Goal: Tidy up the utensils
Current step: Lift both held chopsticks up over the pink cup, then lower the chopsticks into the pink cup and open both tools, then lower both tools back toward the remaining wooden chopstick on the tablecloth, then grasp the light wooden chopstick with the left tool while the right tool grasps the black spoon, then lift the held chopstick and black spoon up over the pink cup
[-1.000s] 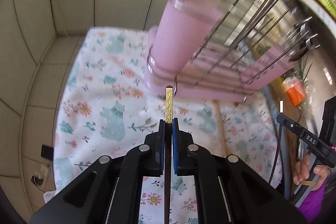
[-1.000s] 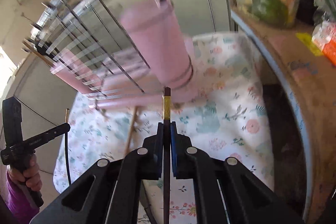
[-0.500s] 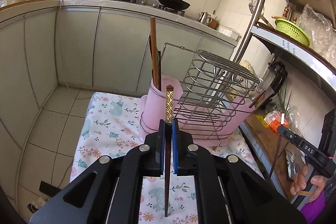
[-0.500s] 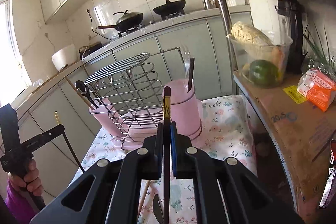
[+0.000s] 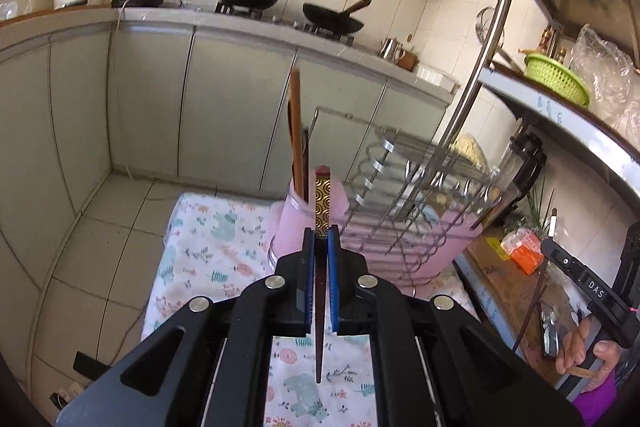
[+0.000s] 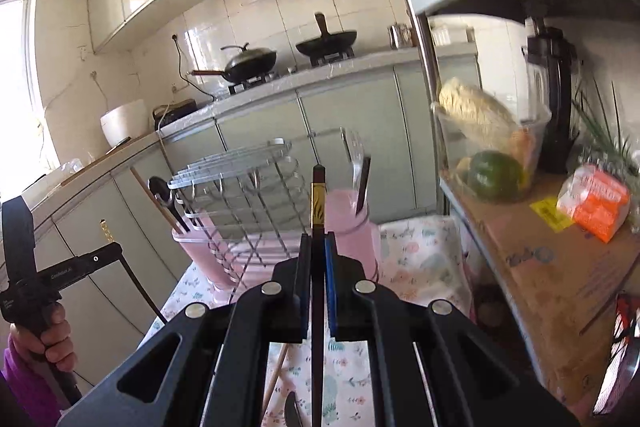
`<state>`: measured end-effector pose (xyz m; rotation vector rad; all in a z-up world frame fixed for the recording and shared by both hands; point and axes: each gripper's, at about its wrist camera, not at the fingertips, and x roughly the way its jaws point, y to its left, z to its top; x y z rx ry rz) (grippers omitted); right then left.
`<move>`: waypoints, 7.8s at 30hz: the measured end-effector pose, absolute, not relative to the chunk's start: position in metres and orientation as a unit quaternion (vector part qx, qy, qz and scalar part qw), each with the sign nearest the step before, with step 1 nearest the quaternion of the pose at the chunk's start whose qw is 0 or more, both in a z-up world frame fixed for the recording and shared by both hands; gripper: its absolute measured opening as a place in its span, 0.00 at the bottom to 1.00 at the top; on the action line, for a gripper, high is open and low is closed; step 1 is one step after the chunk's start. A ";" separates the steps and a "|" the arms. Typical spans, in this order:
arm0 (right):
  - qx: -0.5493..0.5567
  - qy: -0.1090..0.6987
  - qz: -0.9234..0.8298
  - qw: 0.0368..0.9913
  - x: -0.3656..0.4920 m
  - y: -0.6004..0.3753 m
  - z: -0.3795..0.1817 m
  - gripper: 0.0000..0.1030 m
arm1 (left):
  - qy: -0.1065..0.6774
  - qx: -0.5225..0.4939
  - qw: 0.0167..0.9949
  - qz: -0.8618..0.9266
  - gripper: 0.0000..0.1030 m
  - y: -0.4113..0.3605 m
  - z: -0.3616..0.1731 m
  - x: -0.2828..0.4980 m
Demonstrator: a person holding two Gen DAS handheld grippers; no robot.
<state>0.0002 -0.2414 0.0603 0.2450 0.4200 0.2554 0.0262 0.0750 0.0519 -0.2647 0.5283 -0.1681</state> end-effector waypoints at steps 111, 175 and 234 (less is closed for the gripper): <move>0.090 0.267 0.122 0.952 0.029 -0.228 0.041 0.23 | 0.278 -0.101 0.951 -0.094 0.31 0.043 0.074 0.037; 0.125 0.550 0.180 0.806 0.012 -0.210 -0.083 0.20 | 0.572 -0.084 0.813 -0.062 0.14 0.029 -0.096 0.067; 0.084 0.117 0.152 0.978 0.048 -0.222 0.113 0.02 | 0.172 -0.124 0.975 -0.068 0.06 0.050 0.124 0.055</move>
